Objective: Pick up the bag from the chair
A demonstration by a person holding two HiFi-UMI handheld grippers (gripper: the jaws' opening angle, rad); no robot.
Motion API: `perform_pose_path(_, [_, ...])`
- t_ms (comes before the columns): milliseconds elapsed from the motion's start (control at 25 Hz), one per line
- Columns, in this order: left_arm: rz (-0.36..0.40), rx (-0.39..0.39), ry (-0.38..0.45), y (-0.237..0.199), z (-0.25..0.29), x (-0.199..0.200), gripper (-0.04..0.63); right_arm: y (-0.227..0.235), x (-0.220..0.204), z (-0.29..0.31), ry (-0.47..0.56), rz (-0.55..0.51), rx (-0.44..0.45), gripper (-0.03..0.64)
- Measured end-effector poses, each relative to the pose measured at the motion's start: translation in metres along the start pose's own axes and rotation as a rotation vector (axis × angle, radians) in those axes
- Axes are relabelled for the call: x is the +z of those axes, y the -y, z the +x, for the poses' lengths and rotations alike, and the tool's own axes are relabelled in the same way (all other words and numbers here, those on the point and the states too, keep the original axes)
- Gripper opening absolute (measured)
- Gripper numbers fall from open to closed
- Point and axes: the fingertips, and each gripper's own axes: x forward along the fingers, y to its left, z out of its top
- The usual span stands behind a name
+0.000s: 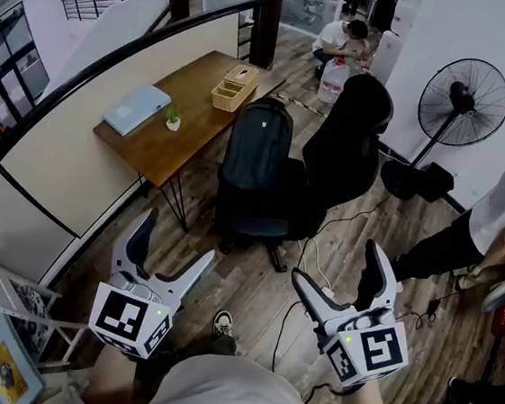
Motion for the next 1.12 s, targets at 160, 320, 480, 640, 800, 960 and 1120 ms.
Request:
perform_pose_path(160, [-0.002, -0.007, 0.003, -0.044, 0.032, 0.003, 0.422, 0.000, 0.010, 0.055, 0.000, -0.004, -0.006, 0.554])
perform_pose_path(320, [0.004, -0.018, 0.008, -0.080, 0.059, 0.003, 0.422, 0.001, 0.017, 0.100, 0.012, -0.004, -0.017, 0.554])
perform_pose_path(480, [-0.005, -0.012, 0.008, -0.106, 0.078, 0.002, 0.420, 0.004, 0.015, 0.129, -0.005, 0.001, -0.023, 0.554])
perform_pose_path(640, [-0.021, -0.015, 0.002, -0.123, 0.098, -0.006, 0.422, 0.015, 0.008, 0.156, -0.023, 0.015, -0.041, 0.546])
perform_pose_path(800, [-0.034, -0.019, -0.018, -0.133, 0.124, -0.017, 0.420, 0.027, -0.001, 0.183, -0.042, 0.016, -0.036, 0.546])
perform_pose_path(960, [-0.037, -0.023, -0.027, -0.141, 0.157, -0.021, 0.420, 0.048, -0.007, 0.211, -0.052, 0.021, -0.033, 0.546])
perform_pose_path(1120, [-0.033, -0.017, -0.039, -0.149, 0.199, -0.022, 0.422, 0.080, -0.012, 0.244, -0.056, 0.034, -0.034, 0.546])
